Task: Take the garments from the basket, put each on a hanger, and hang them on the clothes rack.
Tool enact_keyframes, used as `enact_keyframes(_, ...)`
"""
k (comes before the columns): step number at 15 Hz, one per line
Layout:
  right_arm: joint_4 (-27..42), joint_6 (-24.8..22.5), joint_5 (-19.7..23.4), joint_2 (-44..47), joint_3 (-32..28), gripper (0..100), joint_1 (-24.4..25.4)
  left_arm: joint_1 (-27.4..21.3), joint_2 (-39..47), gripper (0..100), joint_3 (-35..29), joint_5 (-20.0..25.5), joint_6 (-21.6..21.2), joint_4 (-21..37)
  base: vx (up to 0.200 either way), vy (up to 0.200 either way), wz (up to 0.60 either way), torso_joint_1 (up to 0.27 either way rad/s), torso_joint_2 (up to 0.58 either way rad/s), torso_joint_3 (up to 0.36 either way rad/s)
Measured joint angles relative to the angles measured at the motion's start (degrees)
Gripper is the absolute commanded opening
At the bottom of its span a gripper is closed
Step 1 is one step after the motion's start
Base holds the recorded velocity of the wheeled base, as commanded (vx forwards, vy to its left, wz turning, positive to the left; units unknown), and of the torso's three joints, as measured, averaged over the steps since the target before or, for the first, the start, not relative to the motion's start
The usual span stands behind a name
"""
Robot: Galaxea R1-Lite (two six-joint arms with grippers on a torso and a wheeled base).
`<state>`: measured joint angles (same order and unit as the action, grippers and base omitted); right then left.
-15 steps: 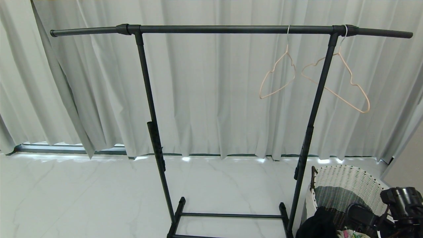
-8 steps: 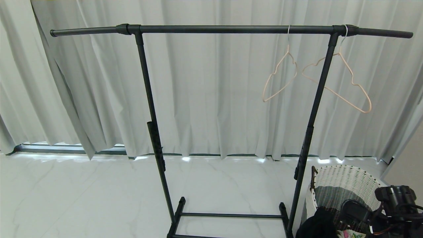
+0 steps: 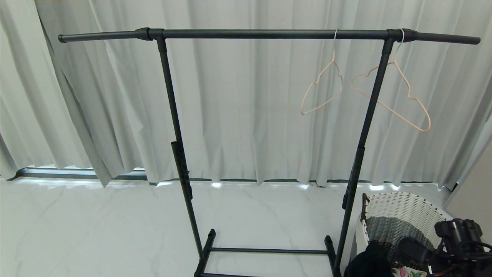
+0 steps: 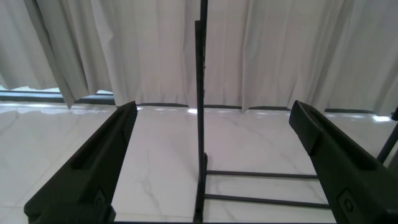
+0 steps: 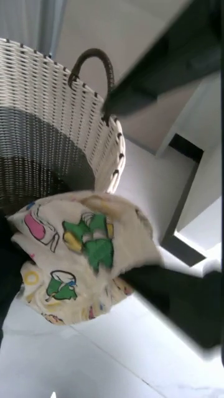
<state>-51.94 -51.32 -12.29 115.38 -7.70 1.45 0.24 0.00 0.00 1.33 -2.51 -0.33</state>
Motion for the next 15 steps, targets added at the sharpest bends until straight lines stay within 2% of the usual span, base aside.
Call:
enact_keyframes(7, -0.15, 0.55, 0.09, -5.22, 5.1, 0, -2.07, 0.0, 0.0, 100, 0.0, 0.0, 0.0, 0.0, 0.0, 0.0, 0.0, 0.0, 0.0, 0.0)
enact_keyframes(12, 1.17, 6.38, 0.3, -18.09, 7.4, 0, -6.88, 0.06, 0.0, 100, 0.0, 0.0, -0.05, 0.04, 0.0, 0.0, 0.0, 0.0, 0.0, 0.0)
enact_keyframes(15, 2.16, 7.59, 0.35, -25.04, 6.17, 0, -9.33, 0.11, 0.0, 100, 0.0, 0.0, -0.02, 0.09, 0.0, 0.0, 0.0, 0.0, 0.0, 0.0)
